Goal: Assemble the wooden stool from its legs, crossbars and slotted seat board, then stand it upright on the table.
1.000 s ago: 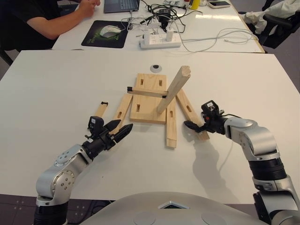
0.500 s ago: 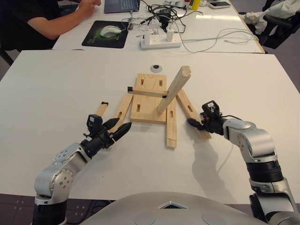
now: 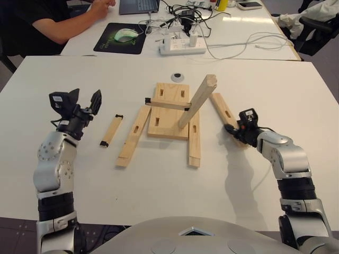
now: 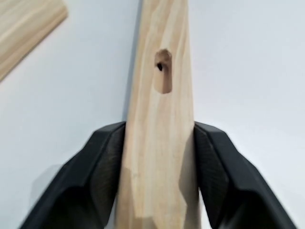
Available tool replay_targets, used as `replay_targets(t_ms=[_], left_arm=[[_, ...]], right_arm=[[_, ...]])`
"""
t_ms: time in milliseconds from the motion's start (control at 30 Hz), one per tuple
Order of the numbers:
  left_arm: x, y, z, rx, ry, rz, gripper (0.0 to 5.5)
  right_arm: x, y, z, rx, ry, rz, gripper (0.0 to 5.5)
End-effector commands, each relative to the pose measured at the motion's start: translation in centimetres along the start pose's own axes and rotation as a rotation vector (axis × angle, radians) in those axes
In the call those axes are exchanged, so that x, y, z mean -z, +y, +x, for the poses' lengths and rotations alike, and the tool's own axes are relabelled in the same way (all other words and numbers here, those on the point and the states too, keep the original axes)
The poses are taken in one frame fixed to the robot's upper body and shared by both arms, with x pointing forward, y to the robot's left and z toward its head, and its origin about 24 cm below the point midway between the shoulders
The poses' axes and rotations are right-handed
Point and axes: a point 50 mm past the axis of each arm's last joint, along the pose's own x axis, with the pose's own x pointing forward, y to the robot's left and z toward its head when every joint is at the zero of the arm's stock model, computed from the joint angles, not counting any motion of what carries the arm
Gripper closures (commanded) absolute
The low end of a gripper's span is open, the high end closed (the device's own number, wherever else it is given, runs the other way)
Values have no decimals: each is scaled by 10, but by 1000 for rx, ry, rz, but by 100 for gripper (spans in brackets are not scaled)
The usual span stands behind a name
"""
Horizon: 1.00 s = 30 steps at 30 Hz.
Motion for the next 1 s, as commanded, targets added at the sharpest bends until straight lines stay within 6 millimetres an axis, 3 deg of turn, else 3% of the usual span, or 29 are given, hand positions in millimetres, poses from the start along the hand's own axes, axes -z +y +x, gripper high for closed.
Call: replay_targets(t_ms=[33,300,467,567,667,800,1000], left_arm=[[-15,3,11,70,-30,-19,179],[-43,7,32,225,-57,-62,179],[-61,-13,35,412,-39,-178,179],[-73,-19,34,505,-30,-269,179],[-88,-21,30,613,-30,-375,179],[-105,-24,28,713,-14,-433,179],[-123,-39,27,853,-6,-485,179]], right_arm=[[-14,-2,6,0,-119,110,340],[-105,7,-17,-331,-676,497,340],[-160,52,-56,-780,-835,522,340],[-182,80,-81,-1026,-871,515,340],[-190,109,-101,-1227,-842,468,340],[-184,131,-112,-1367,-760,429,340],[-167,153,-102,-1381,-641,407,340]])
